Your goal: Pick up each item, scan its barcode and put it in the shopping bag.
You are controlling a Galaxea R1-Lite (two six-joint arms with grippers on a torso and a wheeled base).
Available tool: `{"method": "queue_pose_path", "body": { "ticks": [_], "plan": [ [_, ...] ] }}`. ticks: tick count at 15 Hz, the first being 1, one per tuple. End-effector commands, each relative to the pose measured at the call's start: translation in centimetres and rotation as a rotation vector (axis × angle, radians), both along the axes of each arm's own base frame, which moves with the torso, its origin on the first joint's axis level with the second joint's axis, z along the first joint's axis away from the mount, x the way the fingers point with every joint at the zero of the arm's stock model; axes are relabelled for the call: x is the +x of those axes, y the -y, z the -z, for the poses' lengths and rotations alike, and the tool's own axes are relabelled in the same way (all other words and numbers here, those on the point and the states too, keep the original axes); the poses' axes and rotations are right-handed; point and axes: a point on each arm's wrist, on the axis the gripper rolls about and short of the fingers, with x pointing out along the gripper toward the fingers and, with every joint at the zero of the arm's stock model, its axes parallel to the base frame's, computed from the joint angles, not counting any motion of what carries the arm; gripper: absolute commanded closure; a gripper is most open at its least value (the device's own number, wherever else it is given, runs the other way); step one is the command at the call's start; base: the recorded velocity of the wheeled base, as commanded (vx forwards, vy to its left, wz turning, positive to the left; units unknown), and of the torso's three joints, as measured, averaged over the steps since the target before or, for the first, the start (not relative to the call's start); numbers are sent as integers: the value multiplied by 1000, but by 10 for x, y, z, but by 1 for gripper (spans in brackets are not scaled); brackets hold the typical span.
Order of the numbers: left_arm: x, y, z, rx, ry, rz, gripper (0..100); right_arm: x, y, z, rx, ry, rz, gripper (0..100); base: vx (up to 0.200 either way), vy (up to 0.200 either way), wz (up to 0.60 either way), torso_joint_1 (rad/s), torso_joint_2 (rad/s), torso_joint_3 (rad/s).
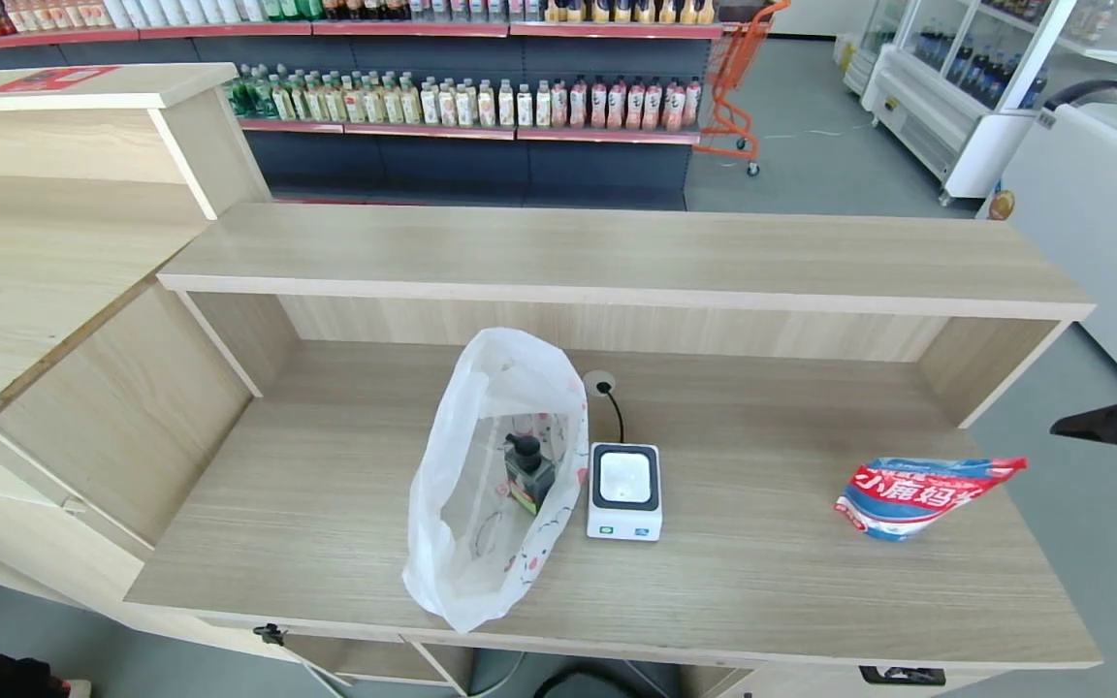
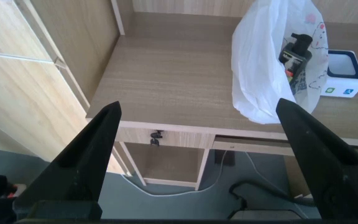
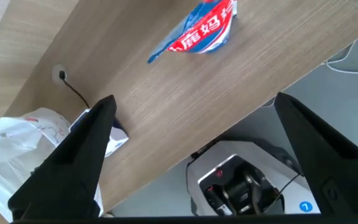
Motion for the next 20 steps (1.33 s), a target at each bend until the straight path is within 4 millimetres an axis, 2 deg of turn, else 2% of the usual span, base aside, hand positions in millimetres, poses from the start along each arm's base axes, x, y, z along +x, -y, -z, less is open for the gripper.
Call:
{"method": "queue_pose_path", "body": {
  "ticks": [1,7,10,12,15,17,20],
  "plan": [
    [0,0,0,0,0,-2,0,13,12,5,11,-37,53,0,0,-200,0,22,2,2],
    [0,0,0,0,0,0,0,31,21,19,94,-96,129,0,0,-200,0,6,6,-1],
    [0,0,0,0,0,0,0,53,18,40,143,-179,129,0,0,0,0,0,0,0],
    [0,0,0,0,0,0,0,66,8,45,176,-198,112,0,0,0,0,0,0,0],
    [0,0,0,0,0,0,0,95,-21,60,176,-246,115,0,0,0,0,0,0,0],
    [0,0,0,0,0,0,0,121,-37,72,159,-264,145,0,0,0,0,0,0,0],
    [0,0,0,0,0,-2,0,154,-50,86,167,-277,140,0,0,0,0,0,0,0]
  ]
}}
